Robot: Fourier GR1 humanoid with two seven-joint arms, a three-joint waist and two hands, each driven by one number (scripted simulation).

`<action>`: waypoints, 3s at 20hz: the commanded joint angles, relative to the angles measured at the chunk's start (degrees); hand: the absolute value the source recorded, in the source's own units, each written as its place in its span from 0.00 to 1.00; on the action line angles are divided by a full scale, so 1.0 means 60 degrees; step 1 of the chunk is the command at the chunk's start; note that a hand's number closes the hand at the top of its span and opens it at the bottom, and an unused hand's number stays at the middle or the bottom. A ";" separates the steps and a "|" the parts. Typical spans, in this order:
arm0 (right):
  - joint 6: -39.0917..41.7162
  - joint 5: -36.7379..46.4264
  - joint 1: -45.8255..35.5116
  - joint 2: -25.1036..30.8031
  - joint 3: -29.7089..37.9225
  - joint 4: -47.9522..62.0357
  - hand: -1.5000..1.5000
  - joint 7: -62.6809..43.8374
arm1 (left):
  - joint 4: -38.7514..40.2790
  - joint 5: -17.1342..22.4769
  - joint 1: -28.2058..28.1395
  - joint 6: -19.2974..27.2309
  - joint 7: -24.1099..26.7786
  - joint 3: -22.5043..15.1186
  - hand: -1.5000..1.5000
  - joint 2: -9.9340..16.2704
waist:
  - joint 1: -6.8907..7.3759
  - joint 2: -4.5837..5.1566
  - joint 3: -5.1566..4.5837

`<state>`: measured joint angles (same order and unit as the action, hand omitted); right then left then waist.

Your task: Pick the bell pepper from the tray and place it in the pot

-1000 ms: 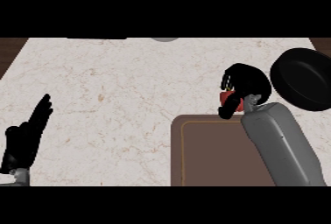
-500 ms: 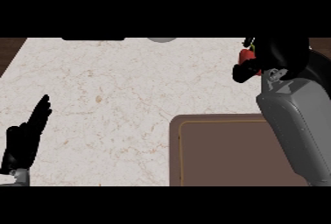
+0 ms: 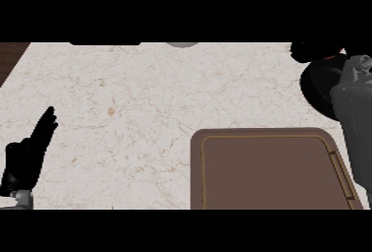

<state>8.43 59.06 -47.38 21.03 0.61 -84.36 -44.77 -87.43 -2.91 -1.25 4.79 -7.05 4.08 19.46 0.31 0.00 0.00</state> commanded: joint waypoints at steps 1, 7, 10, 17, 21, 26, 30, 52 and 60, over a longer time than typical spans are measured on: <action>-0.0384 -0.0409 -0.0476 0.0738 0.1035 0.0725 1.00 0.0930 | -0.0440 0.0122 -0.0052 -0.0237 -0.0471 0.0180 0.50 0.0161 | 0.0043 0.0006 0.0003; -0.1223 -0.0810 -0.0962 0.1497 0.1982 0.2663 1.00 0.2399 | -0.0273 -0.0438 0.0245 0.0045 -0.0365 -0.0180 0.50 -0.0297 | 0.0037 0.0029 0.0004; -0.1403 -0.0734 -0.1451 0.1682 0.1998 0.3604 1.00 0.2858 | 0.0110 -0.0378 -0.0056 -0.0080 0.0134 0.0091 0.50 -0.0317 | 0.0054 0.0023 -0.0001; -0.2844 -0.0645 -0.2625 0.2486 0.2635 0.7964 1.00 0.5039 | 0.0278 -0.0371 0.0370 -0.0230 0.0287 -0.0022 0.50 -0.0428 | 0.0357 0.0150 0.0004; -0.3578 -0.0431 -0.2419 0.3068 0.2837 0.9411 1.00 0.6068 | 0.0193 -0.0176 0.0583 -0.0536 0.0015 0.0127 0.50 -0.0180 | 0.0499 0.0218 0.0017; -0.3829 -0.0312 -0.2644 0.3252 0.2892 1.0733 1.00 0.6792 | 0.0101 -0.0279 0.0243 -0.0507 0.0335 0.0026 0.50 -0.0331 | 0.0594 0.0242 0.0022; -0.3795 -0.1049 -0.2759 0.3197 0.3648 1.1347 0.00 0.7079 | -0.0016 -0.0116 0.0516 -0.0610 0.0018 0.0250 0.50 -0.0142 | 0.0627 0.0258 0.0034; -0.4018 -0.4825 -0.3227 0.3076 0.7027 1.1522 0.00 1.0157 | -0.0280 -0.0144 0.0245 -0.0641 -0.0191 0.0458 0.50 -0.0123 | 0.0374 0.0124 0.0021; -0.2057 -0.5891 -0.1925 0.3759 0.7404 1.1172 0.00 1.0893 | -0.0423 -0.0368 -0.0390 -0.0502 0.0136 0.0402 0.50 -0.0455 | 0.0062 0.0011 0.0008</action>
<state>-8.21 26.73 -62.35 42.31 43.93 -15.95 18.88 -88.03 -5.00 -0.92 1.65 -6.84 6.27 17.33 1.39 0.46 0.08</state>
